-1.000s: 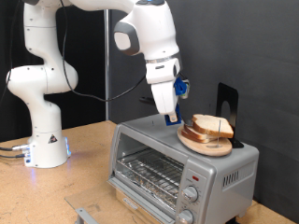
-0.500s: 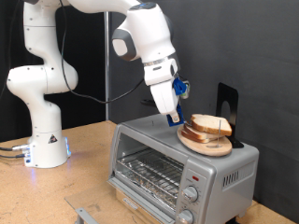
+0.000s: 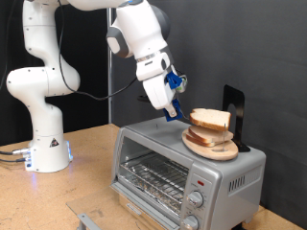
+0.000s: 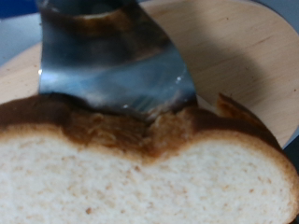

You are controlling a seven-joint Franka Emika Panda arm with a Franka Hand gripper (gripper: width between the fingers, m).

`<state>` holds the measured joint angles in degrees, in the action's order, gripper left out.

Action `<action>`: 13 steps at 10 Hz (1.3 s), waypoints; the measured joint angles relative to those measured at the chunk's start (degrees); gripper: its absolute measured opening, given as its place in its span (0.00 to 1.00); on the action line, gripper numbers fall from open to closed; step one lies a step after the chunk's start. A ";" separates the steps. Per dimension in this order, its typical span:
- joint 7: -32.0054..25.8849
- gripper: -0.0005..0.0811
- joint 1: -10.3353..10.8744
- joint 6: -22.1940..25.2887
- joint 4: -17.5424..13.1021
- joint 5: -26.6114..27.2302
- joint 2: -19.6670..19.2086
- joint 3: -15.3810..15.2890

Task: Make a piece of toast with the oven

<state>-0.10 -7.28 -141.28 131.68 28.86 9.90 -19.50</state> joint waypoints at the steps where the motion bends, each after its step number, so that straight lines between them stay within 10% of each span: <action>1: -0.31 0.59 -0.01 -0.75 0.87 0.43 1.07 0.02; 10: -4.58 0.59 0.05 0.03 2.74 4.80 5.43 1.38; 13: -8.13 0.59 0.21 -0.28 8.07 10.71 10.30 2.29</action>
<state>-8.24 -7.07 -141.56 139.75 39.57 20.20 -17.21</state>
